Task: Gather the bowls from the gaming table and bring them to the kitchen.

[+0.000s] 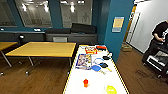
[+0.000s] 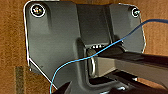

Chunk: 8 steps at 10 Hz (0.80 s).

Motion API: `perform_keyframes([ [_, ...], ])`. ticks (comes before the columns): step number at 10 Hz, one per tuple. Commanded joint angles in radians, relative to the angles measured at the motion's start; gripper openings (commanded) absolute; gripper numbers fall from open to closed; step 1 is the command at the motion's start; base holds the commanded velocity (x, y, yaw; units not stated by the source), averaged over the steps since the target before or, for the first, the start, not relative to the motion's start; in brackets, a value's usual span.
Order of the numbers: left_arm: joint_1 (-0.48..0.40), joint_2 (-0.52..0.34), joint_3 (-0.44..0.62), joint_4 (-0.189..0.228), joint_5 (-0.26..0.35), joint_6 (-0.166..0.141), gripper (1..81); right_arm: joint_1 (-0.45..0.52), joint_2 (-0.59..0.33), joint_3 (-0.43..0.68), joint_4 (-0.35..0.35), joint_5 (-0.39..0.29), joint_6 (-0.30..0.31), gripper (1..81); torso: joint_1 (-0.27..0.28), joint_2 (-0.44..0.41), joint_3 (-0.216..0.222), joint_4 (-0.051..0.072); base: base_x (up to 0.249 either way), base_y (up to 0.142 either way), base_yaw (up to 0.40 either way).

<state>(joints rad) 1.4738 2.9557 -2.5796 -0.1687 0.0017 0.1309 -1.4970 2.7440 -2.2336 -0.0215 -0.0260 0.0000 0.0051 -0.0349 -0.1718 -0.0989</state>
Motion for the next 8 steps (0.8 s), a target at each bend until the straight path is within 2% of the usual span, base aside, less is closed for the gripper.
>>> perform_keyframes([
  [1, -0.036, -0.004, 0.006, -0.014, 0.064, 0.006, 81.1, 0.045, -0.065, 0.085, 0.009, -0.054, -0.002, 81.1, 0.000, 0.000, -0.083, 0.000, 0.000, 0.000, 0.000],
  [2, -0.034, -0.004, 0.006, -0.015, 0.064, 0.006, 81.1, 0.057, -0.132, 0.180, 0.008, -0.052, 0.000, 81.1, 0.000, 0.000, -0.028, 0.000, 0.000, 0.000, 0.000],
  [3, -0.031, -0.003, 0.006, -0.014, 0.064, 0.006, 81.1, 0.072, -0.202, 0.279, 0.006, -0.049, 0.000, 81.1, 0.000, 0.000, -0.052, 0.000, 0.000, 0.000, 0.000],
  [5, -0.030, -0.003, 0.006, -0.014, 0.064, 0.004, 81.1, 0.108, -0.346, 0.482, 0.002, -0.026, 0.006, 81.1, 0.001, 0.001, -0.066, 0.000, 0.000, 0.000, 0.000],
  [7, -0.030, -0.003, 0.006, -0.014, 0.064, 0.004, 81.1, 0.152, -0.456, 0.622, 0.006, -0.005, 0.008, 81.1, 0.001, 0.001, -0.066, 0.000, 0.000, 0.000, 0.000],
  [8, -0.030, -0.003, 0.006, -0.014, 0.064, 0.004, 81.1, 0.181, -0.540, 0.716, 0.015, 0.017, 0.014, 81.1, 0.001, 0.001, -0.066, 0.000, 0.000, 0.000, 0.000],
])
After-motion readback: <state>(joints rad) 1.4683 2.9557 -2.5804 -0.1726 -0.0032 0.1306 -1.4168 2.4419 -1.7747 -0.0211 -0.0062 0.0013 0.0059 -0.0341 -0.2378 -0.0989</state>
